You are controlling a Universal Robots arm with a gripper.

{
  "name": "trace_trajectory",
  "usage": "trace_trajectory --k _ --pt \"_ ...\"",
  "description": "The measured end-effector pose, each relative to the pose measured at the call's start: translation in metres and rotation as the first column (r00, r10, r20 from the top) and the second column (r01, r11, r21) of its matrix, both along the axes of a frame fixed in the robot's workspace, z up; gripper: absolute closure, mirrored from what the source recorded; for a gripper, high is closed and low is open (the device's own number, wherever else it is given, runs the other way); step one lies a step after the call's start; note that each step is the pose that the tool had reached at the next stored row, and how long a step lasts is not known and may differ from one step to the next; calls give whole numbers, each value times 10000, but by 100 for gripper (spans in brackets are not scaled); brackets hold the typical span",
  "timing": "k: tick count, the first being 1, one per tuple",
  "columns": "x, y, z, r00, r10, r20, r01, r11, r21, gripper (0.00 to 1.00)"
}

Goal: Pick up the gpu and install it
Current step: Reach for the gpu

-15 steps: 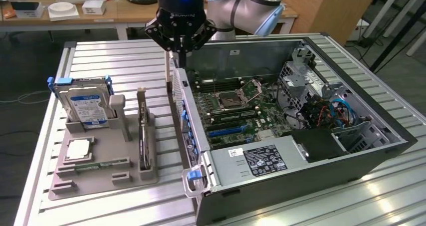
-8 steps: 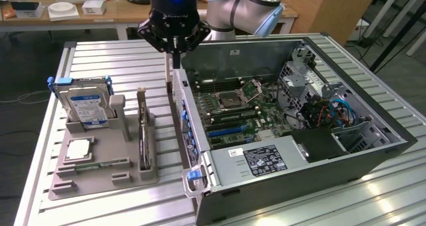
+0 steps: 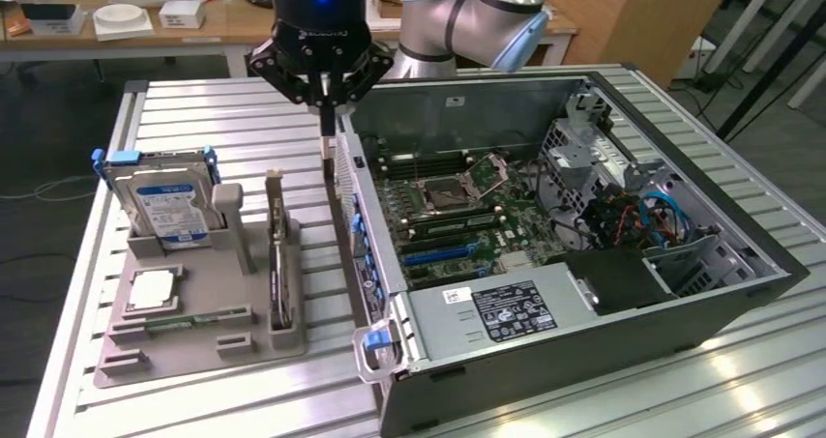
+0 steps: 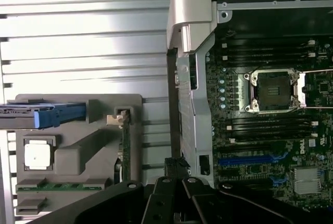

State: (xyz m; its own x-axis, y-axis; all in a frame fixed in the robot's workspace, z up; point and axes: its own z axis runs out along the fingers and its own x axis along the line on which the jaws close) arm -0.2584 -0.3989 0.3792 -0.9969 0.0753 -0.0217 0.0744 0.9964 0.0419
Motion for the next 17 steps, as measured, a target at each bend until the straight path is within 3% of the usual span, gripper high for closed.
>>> trace_trajectory --k 17 --pt "-325 0 -37 10000 1 0 -1 10000 -8 89"
